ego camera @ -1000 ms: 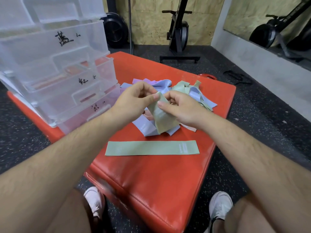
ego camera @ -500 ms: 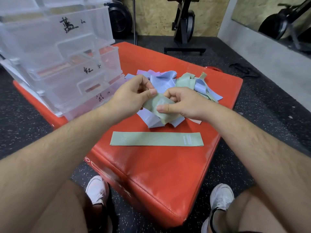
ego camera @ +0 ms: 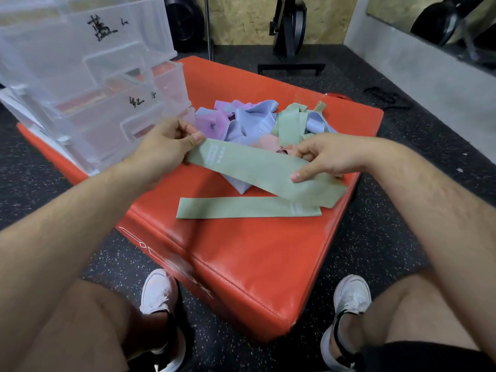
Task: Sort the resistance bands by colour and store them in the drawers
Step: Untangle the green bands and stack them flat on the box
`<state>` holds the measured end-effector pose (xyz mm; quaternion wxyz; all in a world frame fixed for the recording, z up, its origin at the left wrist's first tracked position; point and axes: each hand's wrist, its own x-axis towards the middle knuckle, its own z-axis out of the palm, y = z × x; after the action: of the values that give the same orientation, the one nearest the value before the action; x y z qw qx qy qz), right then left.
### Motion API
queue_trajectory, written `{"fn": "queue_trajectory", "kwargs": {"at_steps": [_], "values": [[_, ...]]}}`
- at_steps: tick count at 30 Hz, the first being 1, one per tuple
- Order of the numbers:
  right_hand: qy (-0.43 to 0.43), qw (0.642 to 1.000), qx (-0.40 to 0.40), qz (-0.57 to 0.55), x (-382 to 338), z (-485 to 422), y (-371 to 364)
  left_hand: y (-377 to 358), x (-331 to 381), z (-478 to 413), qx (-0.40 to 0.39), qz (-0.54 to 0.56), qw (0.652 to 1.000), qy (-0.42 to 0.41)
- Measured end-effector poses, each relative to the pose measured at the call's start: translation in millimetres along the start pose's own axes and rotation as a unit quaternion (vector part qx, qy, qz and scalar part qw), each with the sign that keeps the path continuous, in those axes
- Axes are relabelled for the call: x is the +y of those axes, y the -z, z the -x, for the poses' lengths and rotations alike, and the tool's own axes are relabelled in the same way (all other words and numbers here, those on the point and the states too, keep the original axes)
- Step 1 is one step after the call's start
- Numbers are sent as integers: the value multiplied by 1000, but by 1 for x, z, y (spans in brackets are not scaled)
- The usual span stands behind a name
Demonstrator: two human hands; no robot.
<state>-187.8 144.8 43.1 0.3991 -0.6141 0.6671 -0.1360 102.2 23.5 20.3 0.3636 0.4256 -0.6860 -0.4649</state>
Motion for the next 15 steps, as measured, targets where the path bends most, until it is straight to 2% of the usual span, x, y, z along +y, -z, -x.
{"fn": "queue_trajectory", "kwargs": {"at_steps": [6, 11, 15], "values": [[-37, 998, -35, -40, 24, 15, -3, 3, -29, 13, -23, -28, 999, 36], [-53, 998, 10, -22, 45, 18, -20, 4, -53, 19, -22, -70, 996, 51], [-50, 998, 38, -8, 54, 20, -34, 11, -71, 16, -25, -153, 985, 75]]}}
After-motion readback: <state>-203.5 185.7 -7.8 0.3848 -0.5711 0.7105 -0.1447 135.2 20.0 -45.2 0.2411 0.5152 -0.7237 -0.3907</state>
